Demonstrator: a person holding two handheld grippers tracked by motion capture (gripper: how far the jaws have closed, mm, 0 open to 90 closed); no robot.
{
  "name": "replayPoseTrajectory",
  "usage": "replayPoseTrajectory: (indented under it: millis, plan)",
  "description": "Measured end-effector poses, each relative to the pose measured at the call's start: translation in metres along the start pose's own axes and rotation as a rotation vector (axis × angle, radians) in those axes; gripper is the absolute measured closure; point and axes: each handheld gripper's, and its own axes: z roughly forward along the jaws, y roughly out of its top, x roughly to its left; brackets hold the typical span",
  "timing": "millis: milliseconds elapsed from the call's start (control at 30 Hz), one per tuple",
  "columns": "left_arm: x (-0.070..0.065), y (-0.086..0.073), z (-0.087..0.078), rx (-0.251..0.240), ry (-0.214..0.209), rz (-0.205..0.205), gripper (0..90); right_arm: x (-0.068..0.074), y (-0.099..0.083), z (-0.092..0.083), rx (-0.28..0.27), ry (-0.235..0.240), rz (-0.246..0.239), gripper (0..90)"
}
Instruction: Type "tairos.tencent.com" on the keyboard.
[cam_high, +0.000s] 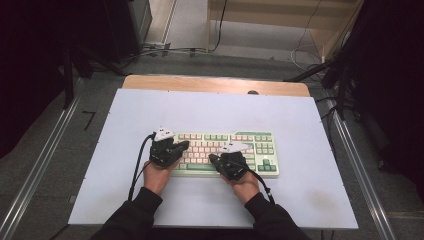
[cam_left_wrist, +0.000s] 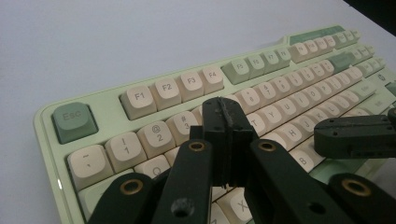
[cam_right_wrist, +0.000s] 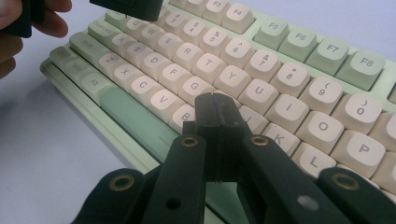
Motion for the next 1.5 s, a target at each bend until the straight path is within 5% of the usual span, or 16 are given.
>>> replayPoseTrajectory:
  millis: [1500]
  plan:
    - [-0.011,-0.006,-0.008,0.025,-0.056,0.036,90.0,-0.011,0.004,-0.013,-0.038,-0.008,0.039,87.4]
